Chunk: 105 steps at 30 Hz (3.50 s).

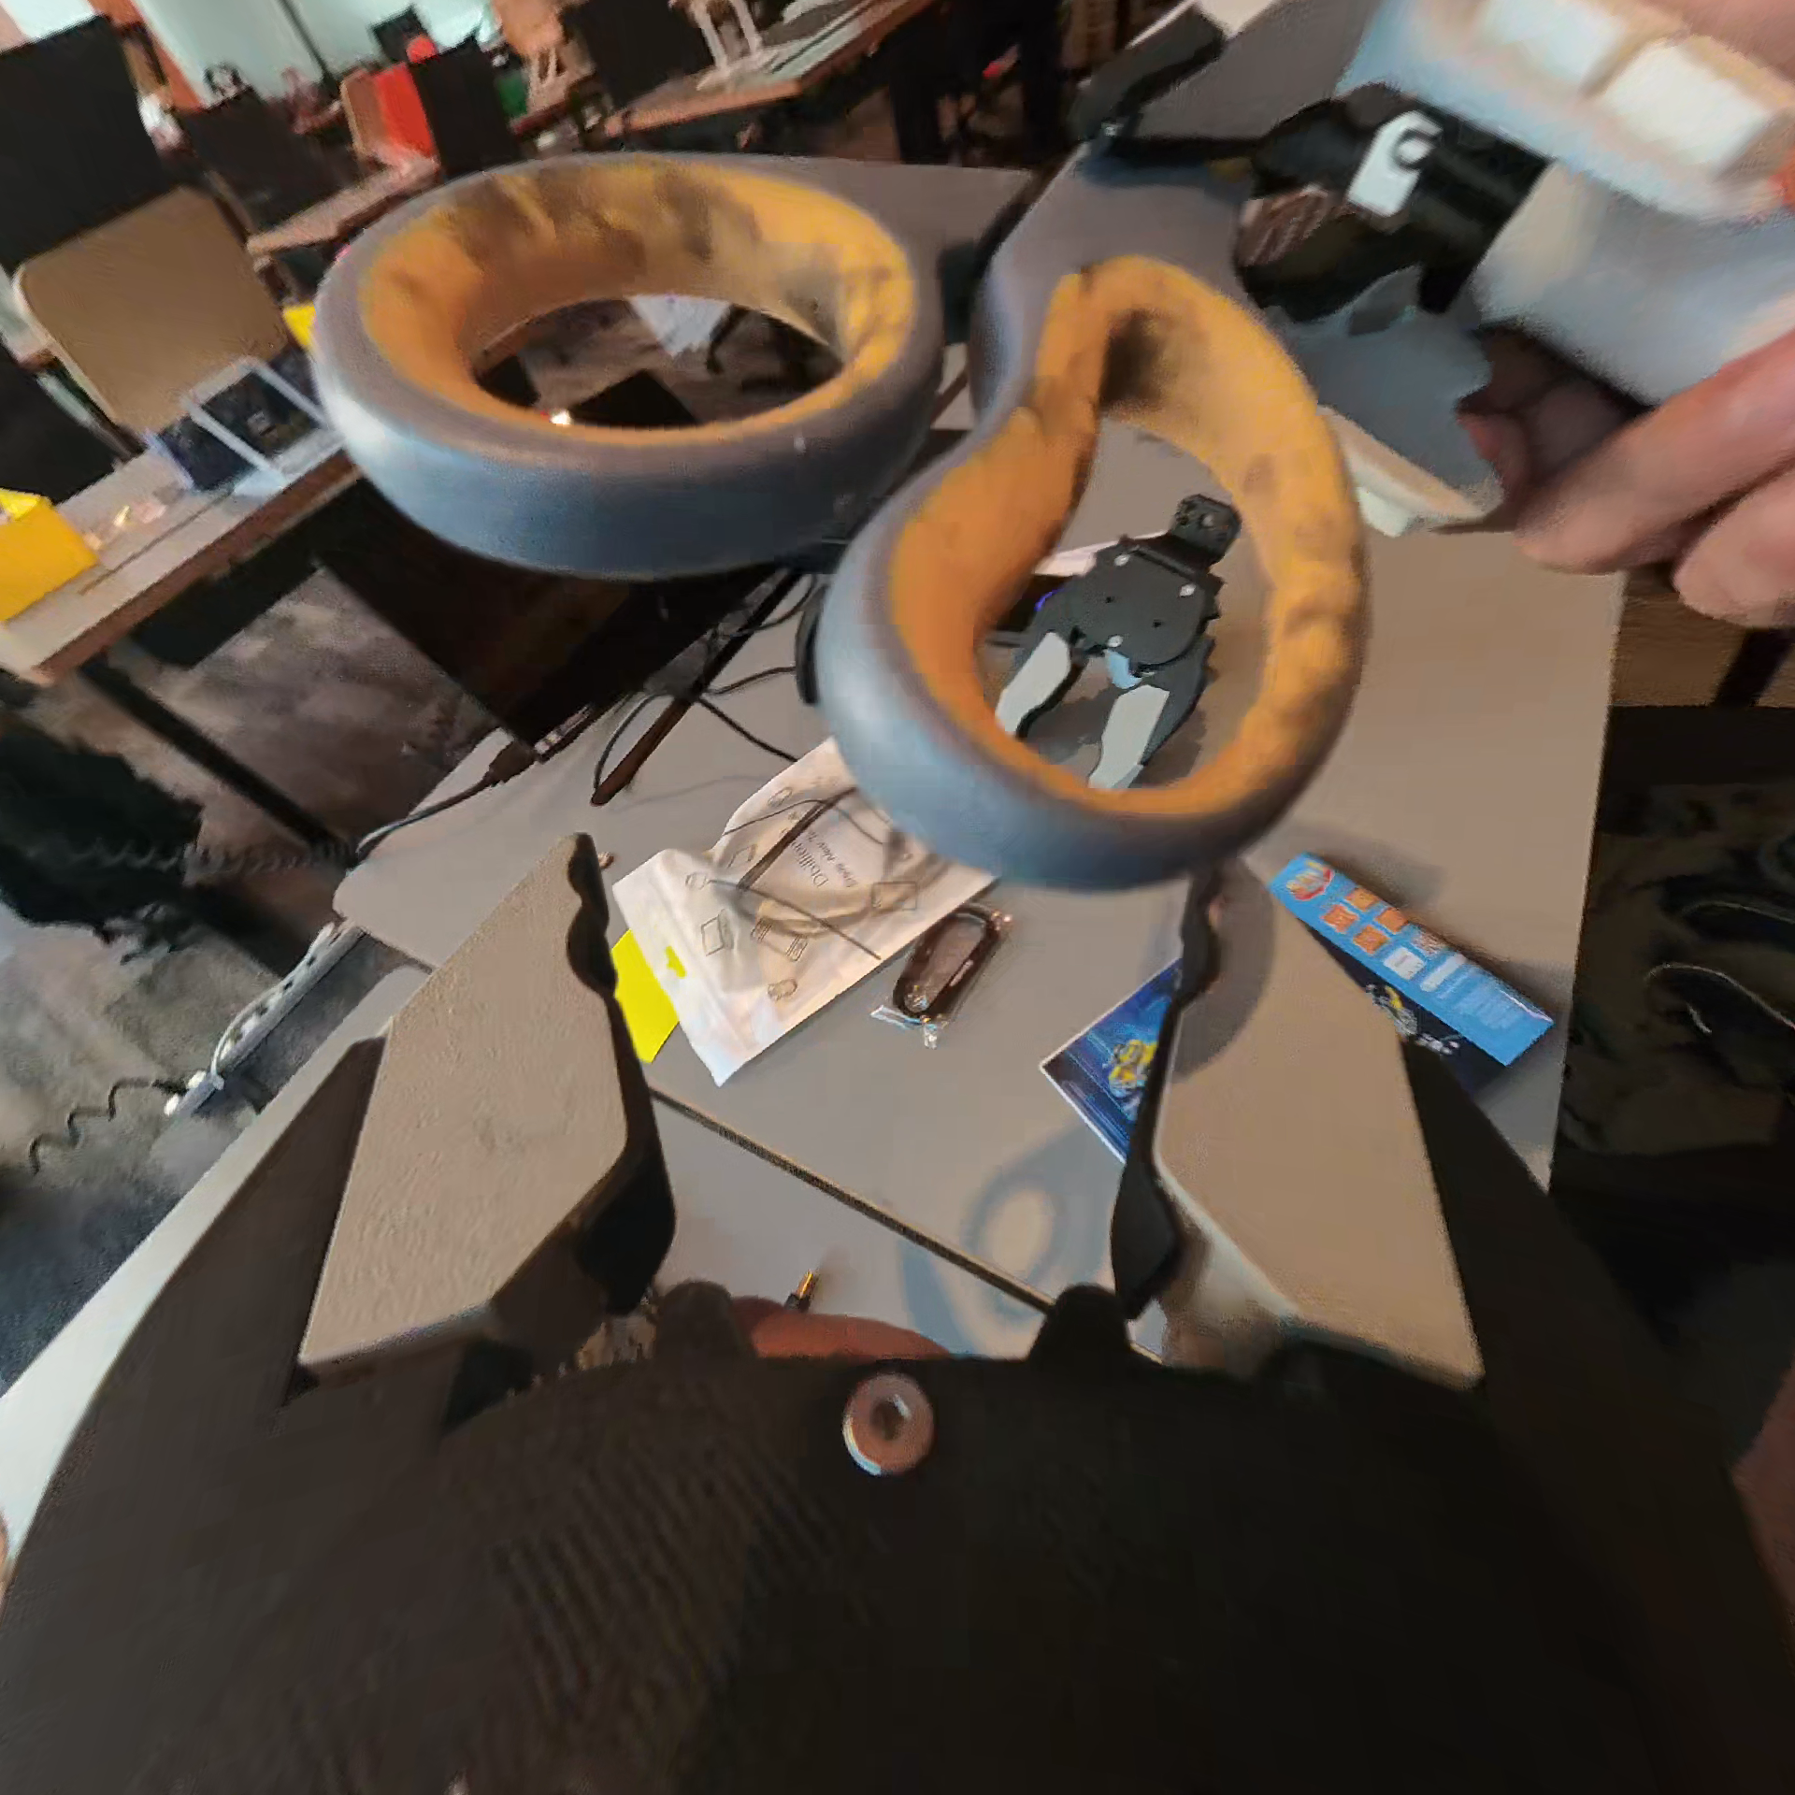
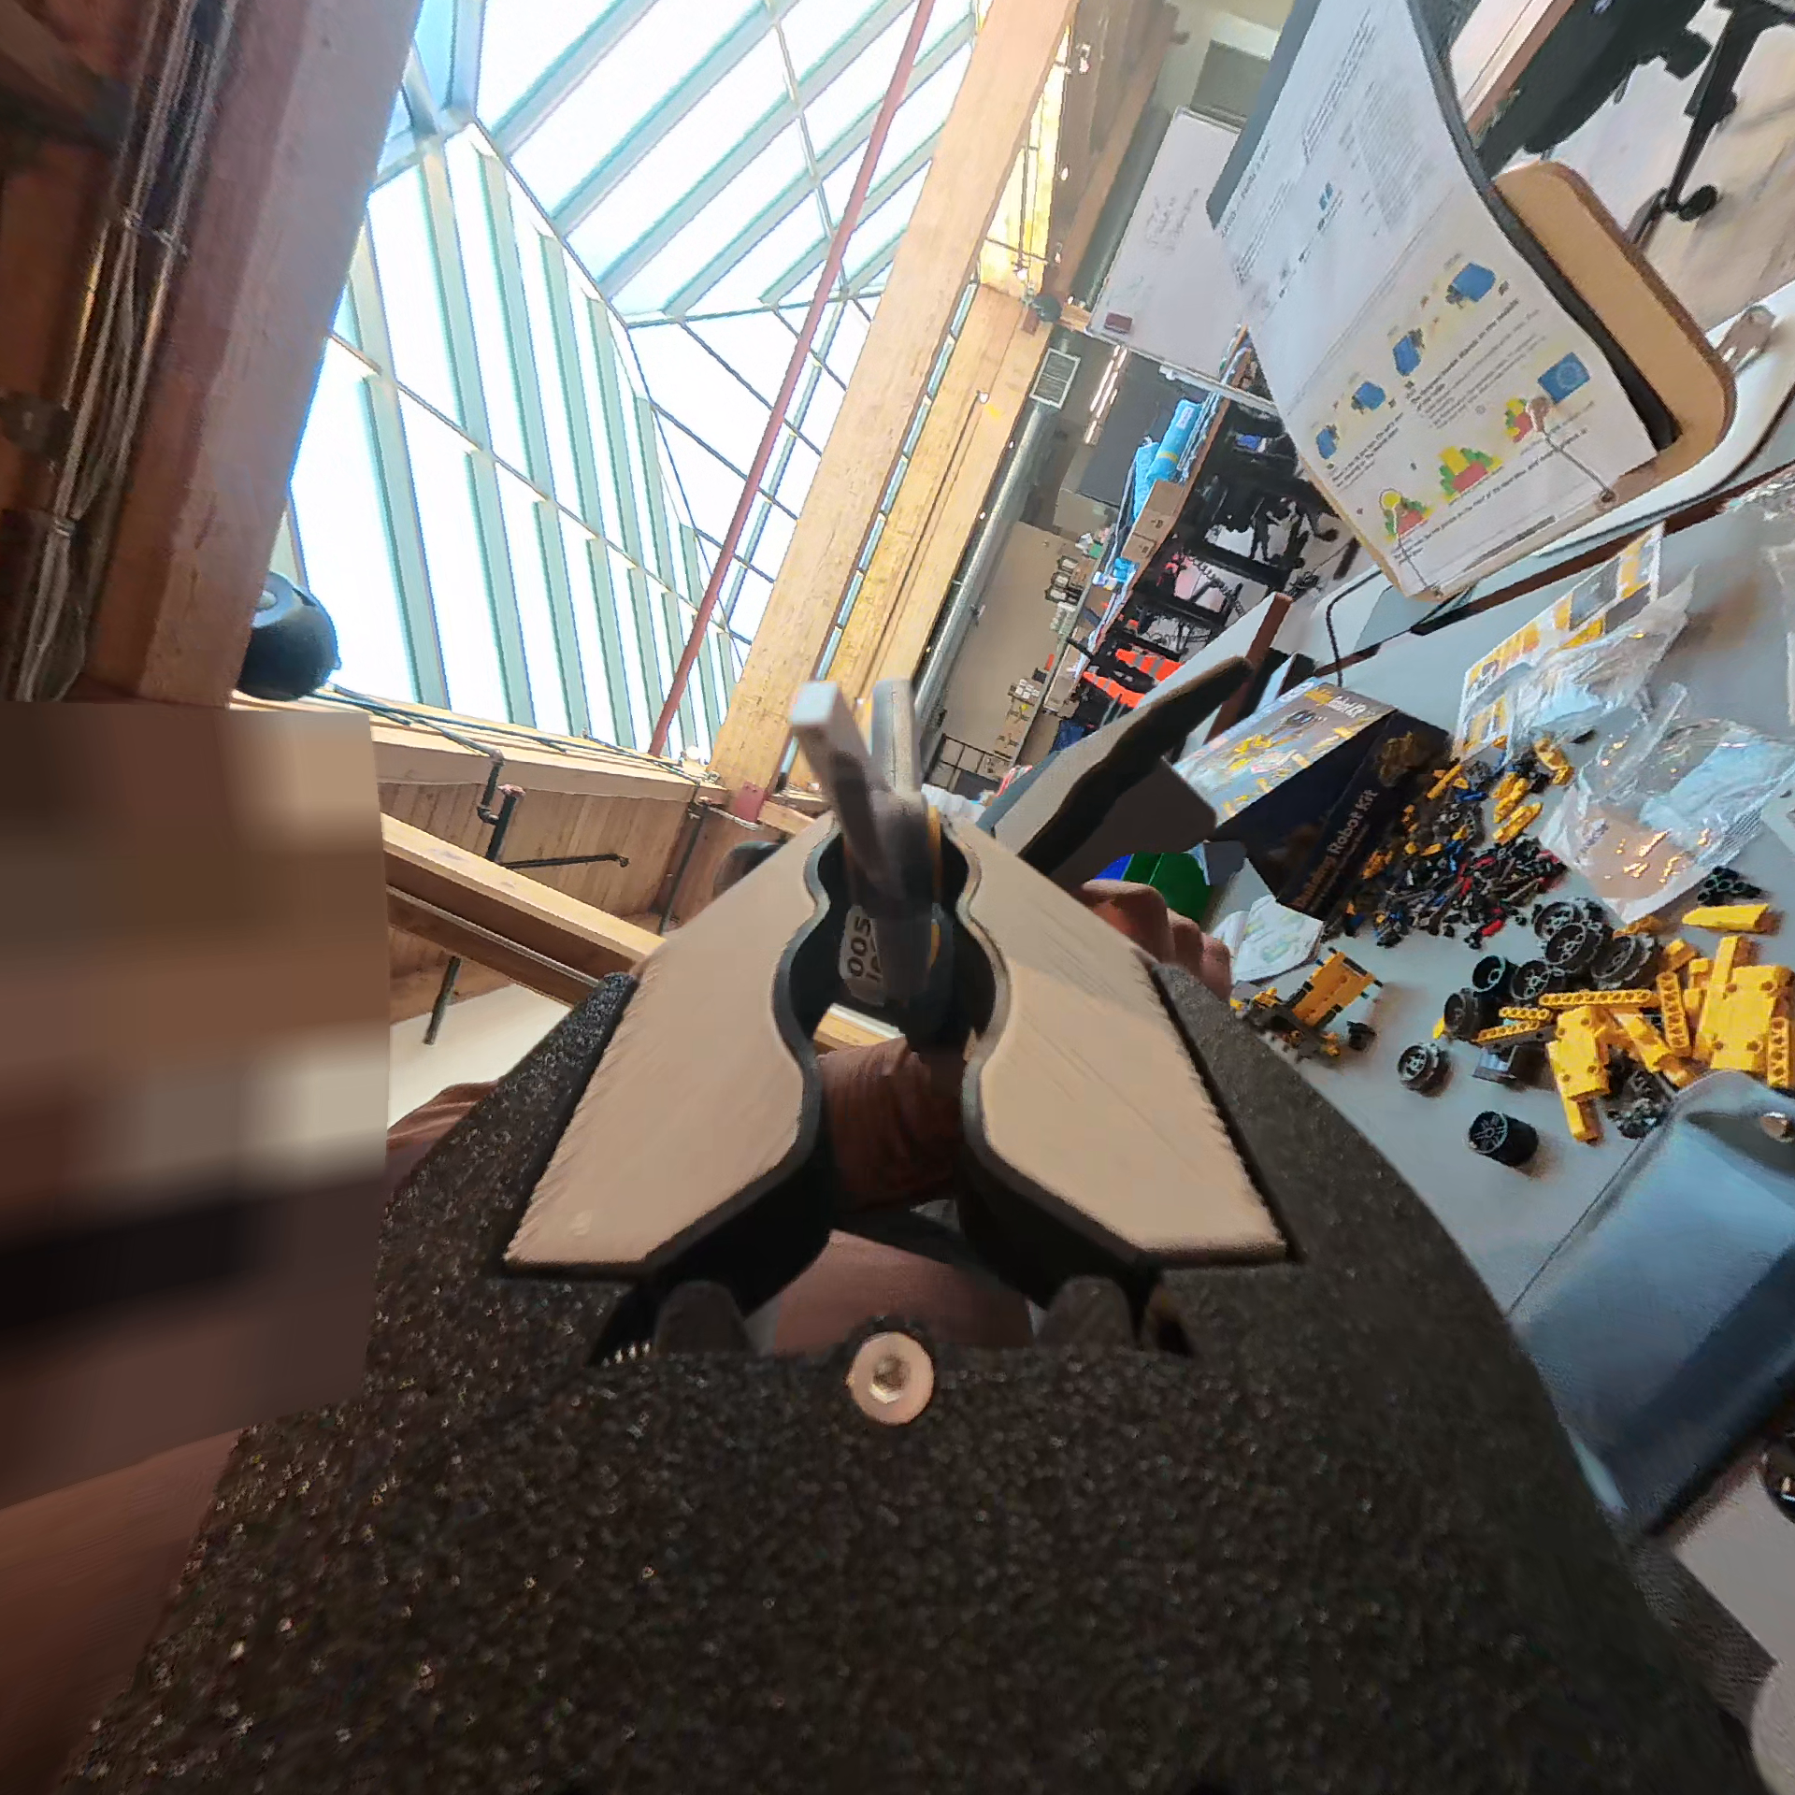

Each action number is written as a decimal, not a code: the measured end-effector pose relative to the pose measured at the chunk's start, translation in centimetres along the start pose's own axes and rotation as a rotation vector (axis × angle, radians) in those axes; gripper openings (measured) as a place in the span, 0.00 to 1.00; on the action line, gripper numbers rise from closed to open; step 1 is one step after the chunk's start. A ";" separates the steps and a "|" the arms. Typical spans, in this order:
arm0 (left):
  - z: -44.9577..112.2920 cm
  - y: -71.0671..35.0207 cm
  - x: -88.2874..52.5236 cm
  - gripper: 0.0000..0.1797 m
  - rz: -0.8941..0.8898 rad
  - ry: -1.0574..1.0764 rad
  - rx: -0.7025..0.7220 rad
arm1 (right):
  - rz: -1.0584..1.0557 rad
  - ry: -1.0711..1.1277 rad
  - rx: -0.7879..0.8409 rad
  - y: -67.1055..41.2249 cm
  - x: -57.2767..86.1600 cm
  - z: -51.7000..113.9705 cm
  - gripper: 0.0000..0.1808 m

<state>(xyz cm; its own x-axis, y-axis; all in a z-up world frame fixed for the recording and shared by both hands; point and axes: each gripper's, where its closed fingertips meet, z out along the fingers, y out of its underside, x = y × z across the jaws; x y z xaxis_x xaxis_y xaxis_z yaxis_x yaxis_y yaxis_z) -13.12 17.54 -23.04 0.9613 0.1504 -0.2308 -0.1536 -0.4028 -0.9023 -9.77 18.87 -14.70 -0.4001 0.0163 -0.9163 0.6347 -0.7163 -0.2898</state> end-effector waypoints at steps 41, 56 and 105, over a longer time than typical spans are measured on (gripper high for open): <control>-16.9 -13.3 10.9 0.61 -0.915 1.681 0.203 | -0.416 -0.296 -0.142 0.5 -9.9 0.8 0.08; -16.5 -15.2 12.7 0.73 -1.198 1.800 0.037 | -0.892 -0.039 -0.378 4.1 -10.6 2.2 0.08; -5.0 3.7 0.2 0.55 0.051 -0.050 -0.391 | -0.348 0.335 -0.302 2.9 2.3 -0.7 0.08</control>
<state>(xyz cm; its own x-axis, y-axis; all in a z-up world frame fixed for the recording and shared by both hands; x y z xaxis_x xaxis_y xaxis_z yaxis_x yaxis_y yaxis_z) -12.40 11.56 -24.61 0.9411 0.1612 -0.2974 -0.0925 -0.7230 -0.6846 -8.40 17.28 -17.86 -0.4194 0.4712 -0.7759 0.6832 -0.3989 -0.6116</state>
